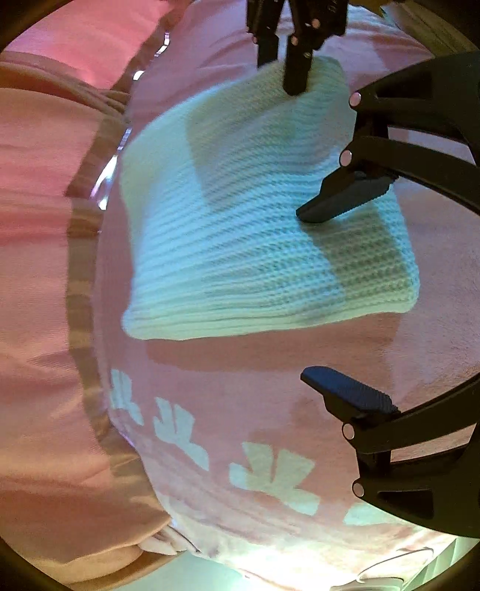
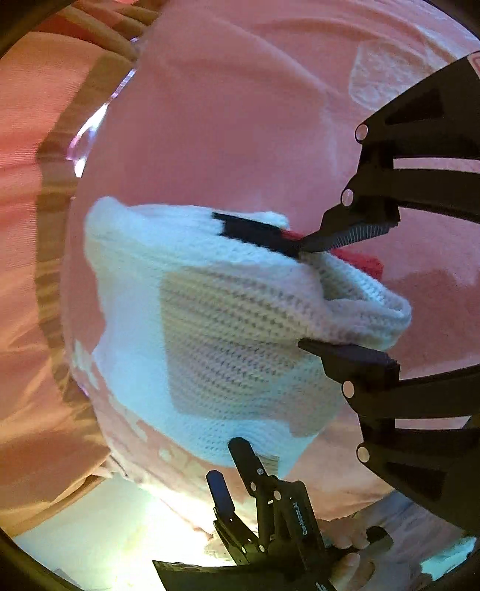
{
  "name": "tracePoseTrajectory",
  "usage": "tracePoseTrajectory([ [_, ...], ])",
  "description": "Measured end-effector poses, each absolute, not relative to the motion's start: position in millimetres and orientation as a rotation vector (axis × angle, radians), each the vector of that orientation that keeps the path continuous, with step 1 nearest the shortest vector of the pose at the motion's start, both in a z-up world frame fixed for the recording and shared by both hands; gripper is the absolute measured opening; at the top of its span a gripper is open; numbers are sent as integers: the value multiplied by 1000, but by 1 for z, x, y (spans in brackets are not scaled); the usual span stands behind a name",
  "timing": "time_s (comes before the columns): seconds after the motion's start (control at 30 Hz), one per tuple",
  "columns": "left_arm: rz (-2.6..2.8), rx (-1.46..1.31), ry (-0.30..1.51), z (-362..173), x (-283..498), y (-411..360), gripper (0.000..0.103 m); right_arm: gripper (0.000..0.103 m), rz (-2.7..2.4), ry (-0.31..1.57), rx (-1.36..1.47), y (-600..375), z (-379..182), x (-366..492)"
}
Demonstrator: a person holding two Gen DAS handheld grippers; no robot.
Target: Fold small clothes
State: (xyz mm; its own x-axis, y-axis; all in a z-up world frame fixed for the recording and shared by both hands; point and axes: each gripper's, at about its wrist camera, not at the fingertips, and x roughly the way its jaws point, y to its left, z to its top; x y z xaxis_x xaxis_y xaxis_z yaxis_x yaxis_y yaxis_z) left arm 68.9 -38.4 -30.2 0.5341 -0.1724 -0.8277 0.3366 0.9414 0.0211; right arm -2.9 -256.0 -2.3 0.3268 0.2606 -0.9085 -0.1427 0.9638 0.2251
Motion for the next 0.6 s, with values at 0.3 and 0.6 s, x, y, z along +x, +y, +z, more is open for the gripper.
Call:
tracePoseTrajectory([
  [0.3, -307, 185, 1011, -42, 71, -40, 79, 15, 266, 1109, 135, -268, 27, -8],
  [0.6, -338, 140, 900, -1, 62, -40, 77, 20, 261, 1062, 193, -273, 51, -4],
])
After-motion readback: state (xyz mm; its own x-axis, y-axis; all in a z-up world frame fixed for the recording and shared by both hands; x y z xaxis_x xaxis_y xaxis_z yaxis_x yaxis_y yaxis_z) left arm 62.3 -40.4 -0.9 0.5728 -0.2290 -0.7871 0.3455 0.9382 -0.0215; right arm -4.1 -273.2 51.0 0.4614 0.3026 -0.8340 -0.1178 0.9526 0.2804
